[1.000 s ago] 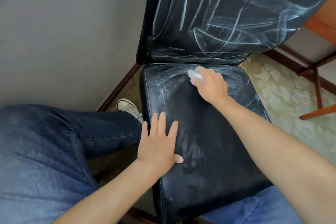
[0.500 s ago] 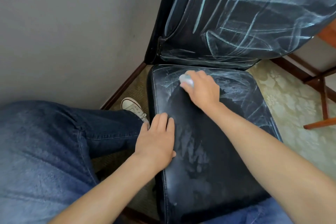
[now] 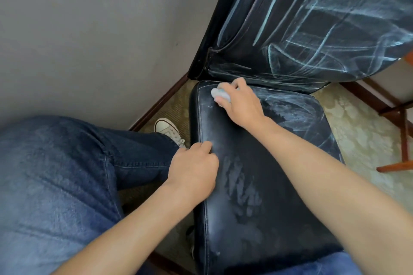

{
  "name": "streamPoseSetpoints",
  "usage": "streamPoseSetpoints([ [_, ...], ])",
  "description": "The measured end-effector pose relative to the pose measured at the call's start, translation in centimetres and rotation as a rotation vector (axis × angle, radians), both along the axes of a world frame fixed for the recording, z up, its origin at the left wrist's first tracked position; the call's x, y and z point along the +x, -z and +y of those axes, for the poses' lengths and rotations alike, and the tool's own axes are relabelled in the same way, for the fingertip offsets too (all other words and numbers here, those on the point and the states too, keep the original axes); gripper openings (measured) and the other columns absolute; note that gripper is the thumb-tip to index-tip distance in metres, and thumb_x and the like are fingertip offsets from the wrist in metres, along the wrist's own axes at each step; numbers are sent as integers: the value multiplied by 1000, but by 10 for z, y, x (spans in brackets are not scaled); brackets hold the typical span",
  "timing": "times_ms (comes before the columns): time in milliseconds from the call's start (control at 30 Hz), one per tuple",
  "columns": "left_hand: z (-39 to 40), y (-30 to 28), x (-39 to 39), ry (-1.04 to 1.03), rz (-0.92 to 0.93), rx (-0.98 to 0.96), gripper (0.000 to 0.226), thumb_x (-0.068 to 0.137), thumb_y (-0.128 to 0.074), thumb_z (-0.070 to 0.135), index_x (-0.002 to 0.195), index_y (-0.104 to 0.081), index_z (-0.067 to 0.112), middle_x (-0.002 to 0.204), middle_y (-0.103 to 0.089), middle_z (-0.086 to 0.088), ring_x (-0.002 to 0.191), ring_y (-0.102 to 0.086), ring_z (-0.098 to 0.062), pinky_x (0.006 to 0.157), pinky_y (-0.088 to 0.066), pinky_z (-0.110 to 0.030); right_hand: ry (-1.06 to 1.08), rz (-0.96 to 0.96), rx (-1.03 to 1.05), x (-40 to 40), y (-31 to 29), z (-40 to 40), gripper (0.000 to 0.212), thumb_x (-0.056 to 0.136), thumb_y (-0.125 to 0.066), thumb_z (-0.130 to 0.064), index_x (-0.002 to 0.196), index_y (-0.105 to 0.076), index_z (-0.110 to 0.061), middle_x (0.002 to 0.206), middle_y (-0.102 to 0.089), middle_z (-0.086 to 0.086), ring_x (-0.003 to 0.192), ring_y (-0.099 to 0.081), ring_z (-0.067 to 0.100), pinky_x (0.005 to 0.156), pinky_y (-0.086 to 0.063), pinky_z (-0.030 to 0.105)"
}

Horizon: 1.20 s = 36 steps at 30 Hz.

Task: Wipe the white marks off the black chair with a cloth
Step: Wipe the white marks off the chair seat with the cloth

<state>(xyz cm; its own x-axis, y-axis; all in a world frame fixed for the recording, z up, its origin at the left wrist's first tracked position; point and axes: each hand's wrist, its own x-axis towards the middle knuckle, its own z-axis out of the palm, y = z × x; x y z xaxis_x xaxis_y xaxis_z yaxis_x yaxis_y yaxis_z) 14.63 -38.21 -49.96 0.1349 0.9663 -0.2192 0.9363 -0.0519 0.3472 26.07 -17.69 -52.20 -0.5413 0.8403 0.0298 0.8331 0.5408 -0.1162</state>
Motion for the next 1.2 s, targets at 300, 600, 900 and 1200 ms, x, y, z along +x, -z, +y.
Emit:
streamPoseSetpoints([
  [300,8,-25,-10,-116,47,48,14,99,-46,15,90,-53,23,81,-53,3,72,-46,-21,60,-26,-33,-504,65,-107,46,2,-99,36,101,-51,-39,135,-58,-30,130,-49,-1,99,-42,23,76,-51,42],
  [600,-10,6,16,237,-24,71,18,57,-82,25,57,-63,24,75,-48,5,70,-50,-18,48,-10,-25,-300,43,154,-34,14,16,41,101,-57,-44,136,-57,-24,124,-52,11,99,-47,36,83,-50,55],
  [900,-10,8,22,190,-83,54,33,47,-90,26,48,-56,25,68,-46,6,64,-48,-16,56,5,-26,-368,86,15,-12,9,-51,39,100,-56,-46,132,-59,-24,120,-53,1,98,-49,26,73,-51,43],
  [1200,-10,1,30,220,-11,-6,7,82,-69,21,80,-62,19,97,-43,1,94,-43,-21,52,-5,-31,-77,-5,193,-67,9,7,36,102,-55,-47,125,-62,-19,113,-58,8,90,-63,38,63,-52,44],
])
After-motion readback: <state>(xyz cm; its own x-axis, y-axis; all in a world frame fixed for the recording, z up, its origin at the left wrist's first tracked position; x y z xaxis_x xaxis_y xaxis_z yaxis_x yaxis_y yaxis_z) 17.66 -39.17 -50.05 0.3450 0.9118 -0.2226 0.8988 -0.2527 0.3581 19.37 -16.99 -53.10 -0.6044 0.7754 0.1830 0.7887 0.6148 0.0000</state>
